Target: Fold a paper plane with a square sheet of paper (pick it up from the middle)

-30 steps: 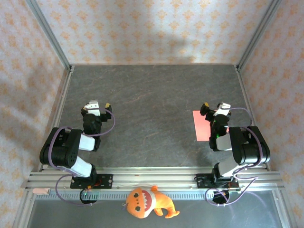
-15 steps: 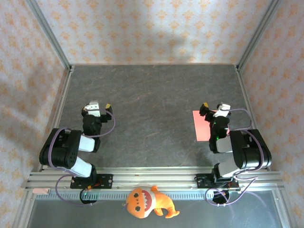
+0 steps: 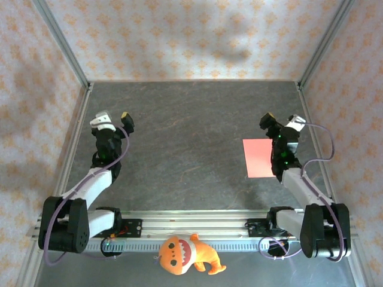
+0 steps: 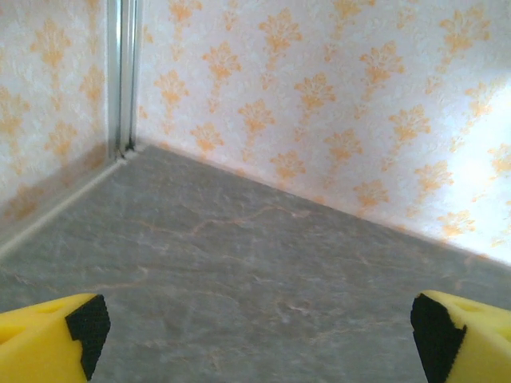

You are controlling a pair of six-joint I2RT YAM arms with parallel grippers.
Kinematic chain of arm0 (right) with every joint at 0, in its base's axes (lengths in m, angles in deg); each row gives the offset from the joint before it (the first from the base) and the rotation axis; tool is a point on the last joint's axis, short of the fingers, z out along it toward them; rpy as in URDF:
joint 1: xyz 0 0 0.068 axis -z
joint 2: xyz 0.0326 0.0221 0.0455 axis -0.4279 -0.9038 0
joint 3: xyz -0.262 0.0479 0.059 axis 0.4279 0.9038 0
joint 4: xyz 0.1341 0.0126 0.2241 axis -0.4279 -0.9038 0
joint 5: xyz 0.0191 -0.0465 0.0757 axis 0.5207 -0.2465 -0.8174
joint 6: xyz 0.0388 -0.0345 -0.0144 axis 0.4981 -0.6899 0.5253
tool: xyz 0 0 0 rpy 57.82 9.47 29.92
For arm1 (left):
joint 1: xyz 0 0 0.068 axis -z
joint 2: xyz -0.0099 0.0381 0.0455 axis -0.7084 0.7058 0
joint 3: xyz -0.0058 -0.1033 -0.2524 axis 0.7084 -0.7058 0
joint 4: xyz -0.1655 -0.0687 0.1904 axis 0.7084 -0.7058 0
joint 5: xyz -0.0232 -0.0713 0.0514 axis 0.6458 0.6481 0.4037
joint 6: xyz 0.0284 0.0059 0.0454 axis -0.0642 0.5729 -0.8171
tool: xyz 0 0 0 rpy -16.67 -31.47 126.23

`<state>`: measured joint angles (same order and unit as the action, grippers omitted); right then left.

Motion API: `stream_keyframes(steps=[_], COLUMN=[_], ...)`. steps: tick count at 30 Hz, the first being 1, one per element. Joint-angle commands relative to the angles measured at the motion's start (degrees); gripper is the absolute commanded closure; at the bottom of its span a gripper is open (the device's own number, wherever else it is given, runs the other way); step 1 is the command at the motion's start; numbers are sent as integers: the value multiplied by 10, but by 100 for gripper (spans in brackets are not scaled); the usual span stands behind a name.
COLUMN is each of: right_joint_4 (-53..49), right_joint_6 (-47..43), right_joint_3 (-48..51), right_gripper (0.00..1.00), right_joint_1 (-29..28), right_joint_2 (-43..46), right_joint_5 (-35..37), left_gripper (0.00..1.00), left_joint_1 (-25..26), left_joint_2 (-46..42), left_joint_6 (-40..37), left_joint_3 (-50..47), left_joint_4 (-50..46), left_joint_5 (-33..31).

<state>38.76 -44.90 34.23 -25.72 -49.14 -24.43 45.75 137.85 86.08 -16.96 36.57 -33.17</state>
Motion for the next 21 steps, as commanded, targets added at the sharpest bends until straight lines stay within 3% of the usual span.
stream_keyframes(steps=[1, 8, 12, 15, 21], right_joint_4=[-159, -192, -183, -190, -181], right_joint_6=[88, 113, 110, 99, 111], right_joint_3=[-7, 7, 21, 24, 32], right_gripper=[0, 2, 5, 5, 8], right_joint_1=[13, 48, 94, 115, 120], right_joint_2=[-1, -23, -38, -40, -80], right_joint_5=[-56, -85, -151, -156, -206], left_gripper=[1, 1, 1, 1, 1], left_joint_1=[-2, -5, -5, -5, -5], left_joint_2=[-26, -78, -119, -140, -167], left_joint_6=[116, 149, 190, 213, 225], left_joint_3=[17, -12, -43, -60, -66], left_joint_4=[-193, -186, -169, -150, -175], left_joint_5=[11, 196, 233, 266, 297])
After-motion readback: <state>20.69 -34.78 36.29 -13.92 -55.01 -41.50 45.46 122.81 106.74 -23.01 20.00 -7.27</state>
